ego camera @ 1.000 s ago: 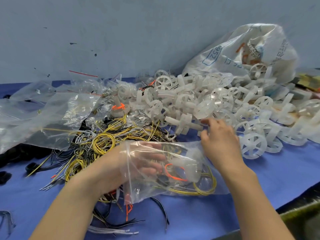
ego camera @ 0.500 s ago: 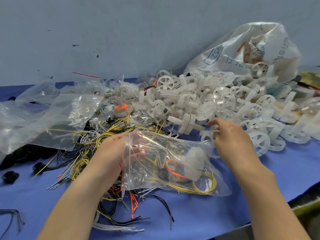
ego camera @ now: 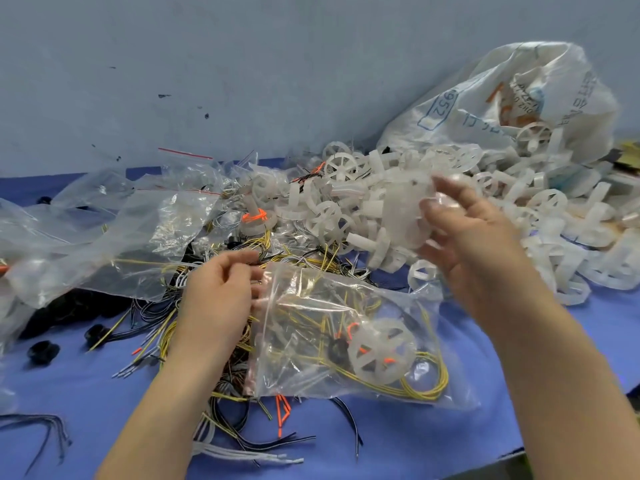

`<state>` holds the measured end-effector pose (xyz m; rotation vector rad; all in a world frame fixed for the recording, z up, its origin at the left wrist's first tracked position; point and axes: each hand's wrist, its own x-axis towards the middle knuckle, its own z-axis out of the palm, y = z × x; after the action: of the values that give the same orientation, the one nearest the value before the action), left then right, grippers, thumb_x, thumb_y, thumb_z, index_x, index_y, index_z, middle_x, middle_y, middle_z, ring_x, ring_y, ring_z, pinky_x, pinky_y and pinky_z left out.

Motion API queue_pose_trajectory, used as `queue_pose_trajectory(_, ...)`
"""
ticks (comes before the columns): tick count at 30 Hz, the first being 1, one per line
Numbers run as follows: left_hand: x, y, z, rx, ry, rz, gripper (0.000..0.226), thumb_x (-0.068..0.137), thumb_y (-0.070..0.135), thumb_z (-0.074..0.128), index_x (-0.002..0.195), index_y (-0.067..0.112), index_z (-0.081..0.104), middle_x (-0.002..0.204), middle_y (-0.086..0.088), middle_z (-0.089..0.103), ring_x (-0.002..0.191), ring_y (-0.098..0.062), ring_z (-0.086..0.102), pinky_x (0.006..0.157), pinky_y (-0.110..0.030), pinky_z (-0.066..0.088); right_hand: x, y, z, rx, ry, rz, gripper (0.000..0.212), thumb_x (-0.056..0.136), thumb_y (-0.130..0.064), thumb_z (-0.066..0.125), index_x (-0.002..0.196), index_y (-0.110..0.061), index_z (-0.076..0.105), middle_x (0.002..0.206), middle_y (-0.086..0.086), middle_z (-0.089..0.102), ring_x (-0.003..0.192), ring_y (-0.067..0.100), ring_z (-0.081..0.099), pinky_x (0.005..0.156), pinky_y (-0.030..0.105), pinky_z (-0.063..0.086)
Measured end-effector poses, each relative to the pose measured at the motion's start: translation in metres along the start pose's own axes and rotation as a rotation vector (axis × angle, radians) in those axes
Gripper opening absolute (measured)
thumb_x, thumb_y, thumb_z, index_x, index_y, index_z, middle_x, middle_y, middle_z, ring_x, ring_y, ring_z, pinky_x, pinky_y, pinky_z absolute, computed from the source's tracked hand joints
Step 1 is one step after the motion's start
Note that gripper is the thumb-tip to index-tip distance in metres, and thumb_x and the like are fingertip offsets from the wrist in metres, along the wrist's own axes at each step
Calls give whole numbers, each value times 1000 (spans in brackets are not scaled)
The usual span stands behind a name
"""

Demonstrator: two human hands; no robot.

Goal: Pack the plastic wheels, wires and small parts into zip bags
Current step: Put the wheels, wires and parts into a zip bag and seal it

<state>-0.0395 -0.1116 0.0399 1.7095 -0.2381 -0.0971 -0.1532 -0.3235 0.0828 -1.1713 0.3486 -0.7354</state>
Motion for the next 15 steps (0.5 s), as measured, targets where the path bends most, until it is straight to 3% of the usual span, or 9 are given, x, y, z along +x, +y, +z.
queue_pose_trajectory(2,-6,7,-2,1,48,207,24,99,17,46,102,27,67,86,2,70,64,-2,61,54,-22,53,-1,11,13,136,-116,154,24,94,0,55,107,-17,64,110,12,71,87,23,73,67,35,61)
queue_pose_trajectory(4,-14,13,-2,-118,-60,293,21,100,28,48,106,30,68,90,2,70,68,-8,63,55,-22,53,-5,22,27,156,-213,205,25,95,1,53,114,-14,62,107,12,73,86,24,72,72,38,62)
queue_pose_trajectory(8,-25,17,0,-305,-295,256,23,96,37,55,110,24,67,89,-1,68,65,-14,61,50,-24,49,-15,37,50,126,-308,247,24,97,-1,53,113,-15,62,97,13,71,83,22,69,77,39,61)
queue_pose_trajectory(12,-23,13,-2,-438,-299,122,27,92,30,56,117,22,60,77,-3,63,59,-15,57,45,-24,45,-23,44,64,68,-344,248,23,98,-2,52,111,-17,63,99,17,69,82,22,68,79,40,60)
queue_pose_trajectory(15,-19,8,-9,-426,-326,63,20,89,35,57,102,21,65,69,-1,59,55,-13,52,43,-22,41,-25,45,70,88,-397,260,22,98,-2,53,111,-16,64,91,8,70,75,16,69,69,33,59)
